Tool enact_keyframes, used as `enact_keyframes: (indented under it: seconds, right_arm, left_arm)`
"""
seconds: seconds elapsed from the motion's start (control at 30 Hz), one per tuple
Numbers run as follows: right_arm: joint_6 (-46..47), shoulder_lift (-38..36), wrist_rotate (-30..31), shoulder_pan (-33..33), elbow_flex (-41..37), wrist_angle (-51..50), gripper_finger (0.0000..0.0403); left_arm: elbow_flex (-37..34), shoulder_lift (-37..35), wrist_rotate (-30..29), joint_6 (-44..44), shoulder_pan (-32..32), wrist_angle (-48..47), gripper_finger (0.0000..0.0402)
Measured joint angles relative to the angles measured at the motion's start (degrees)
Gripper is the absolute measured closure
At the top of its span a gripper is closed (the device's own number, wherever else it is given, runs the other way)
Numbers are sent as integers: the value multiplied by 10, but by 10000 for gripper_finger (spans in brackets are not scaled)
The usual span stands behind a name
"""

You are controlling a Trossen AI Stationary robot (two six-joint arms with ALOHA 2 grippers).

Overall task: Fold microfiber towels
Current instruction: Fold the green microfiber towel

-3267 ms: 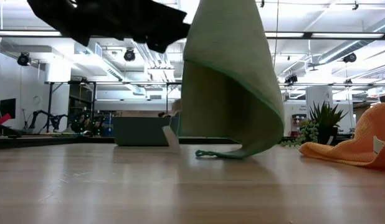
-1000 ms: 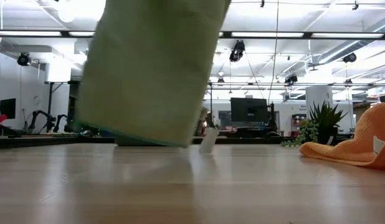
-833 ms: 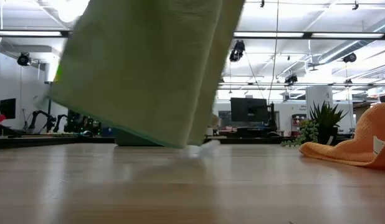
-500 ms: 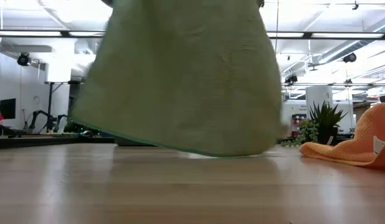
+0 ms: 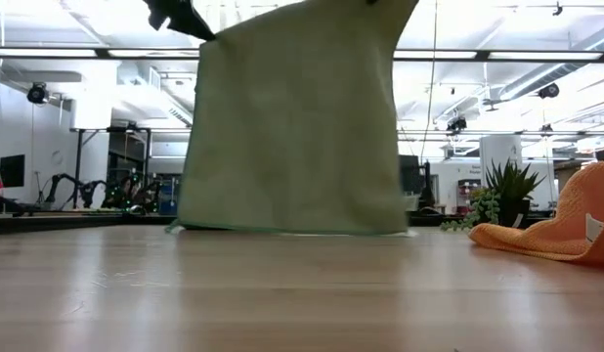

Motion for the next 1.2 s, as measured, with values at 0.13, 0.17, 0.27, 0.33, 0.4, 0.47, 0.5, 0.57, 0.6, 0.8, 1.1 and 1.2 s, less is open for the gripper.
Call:
enact_keyframes:
  seconds: [0.13, 0.17, 0.27, 0.33, 0.4, 0.47, 0.5, 0.57, 0.6, 0.8, 1.1, 1.2]
  right_arm:
    - [10, 0, -34, 1, 0, -5, 394]
    - [20, 0, -54, 1, 0, -5, 394]
    - [57, 0, -129, 1, -3, -6, 394]
    - [80, 0, -180, 1, -11, -6, 394]
    - [99, 0, -219, 3, -27, -4, 394]
    - [119, 3, -234, 9, -48, -3, 394]
    - [125, 7, -237, 14, -60, -2, 394]
    - [140, 14, -244, 25, -88, 3, 394]
    - [148, 18, -250, 31, -101, 4, 394]
    - [203, 37, -306, 71, -187, 56, 394]
    - [287, 62, -425, 123, -300, 224, 394]
    - [316, 71, -449, 138, -322, 264, 394]
  left_arm:
    - [-6, -1, 25, -2, 0, -10, 401]
    - [-7, -2, 41, -7, 0, -22, 401]
    - [-11, -4, 122, -43, -2, -62, 401]
    - [-18, -4, 189, -61, -6, -84, 401]
    - [-30, -2, 237, -74, -16, -98, 401]
    - [-47, 1, 257, -91, -34, -96, 401]
    - [-56, 2, 259, -95, -43, -99, 401]
    - [-76, 8, 259, -103, -63, -102, 401]
    - [-84, 10, 259, -110, -74, -100, 401]
    - [-129, 38, 261, -177, -141, -99, 401]
    - [-150, 120, 315, -258, -240, -88, 401]
    - [-150, 157, 339, -262, -273, -69, 401]
